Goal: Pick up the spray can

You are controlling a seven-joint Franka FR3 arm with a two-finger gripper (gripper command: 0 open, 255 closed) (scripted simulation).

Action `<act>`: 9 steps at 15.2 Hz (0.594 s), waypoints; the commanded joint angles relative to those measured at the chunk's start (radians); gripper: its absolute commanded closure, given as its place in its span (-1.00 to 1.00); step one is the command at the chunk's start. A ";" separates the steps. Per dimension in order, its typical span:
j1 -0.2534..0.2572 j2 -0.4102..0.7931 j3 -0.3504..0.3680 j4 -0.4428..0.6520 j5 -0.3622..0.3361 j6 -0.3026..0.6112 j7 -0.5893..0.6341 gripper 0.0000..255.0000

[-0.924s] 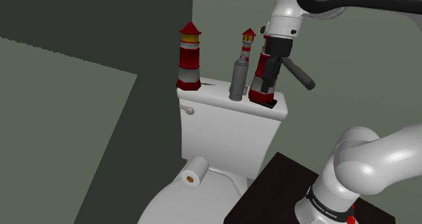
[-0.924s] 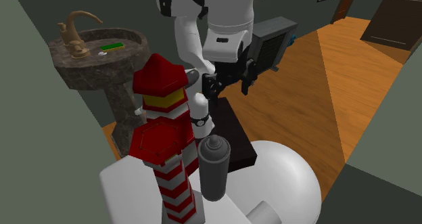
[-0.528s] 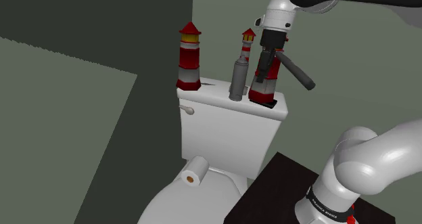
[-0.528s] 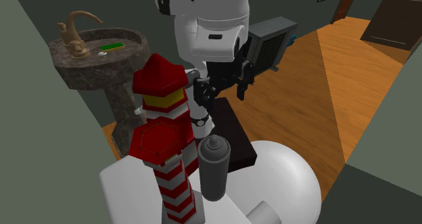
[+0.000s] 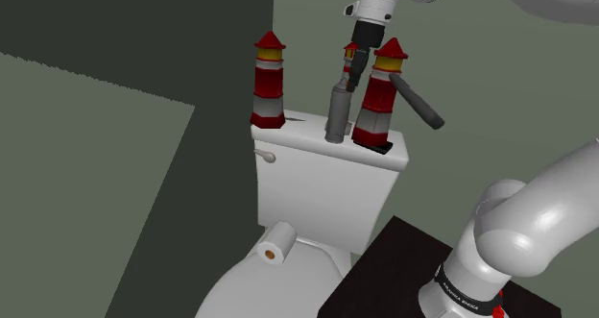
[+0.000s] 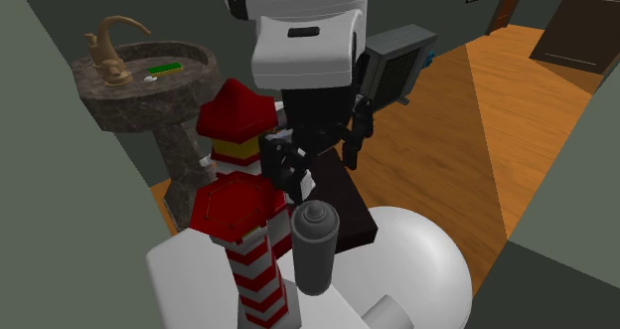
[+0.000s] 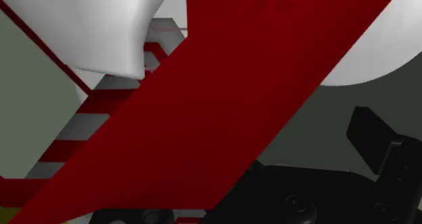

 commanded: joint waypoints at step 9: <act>0.005 0.107 -0.039 0.080 -0.003 0.069 -0.115 -1.00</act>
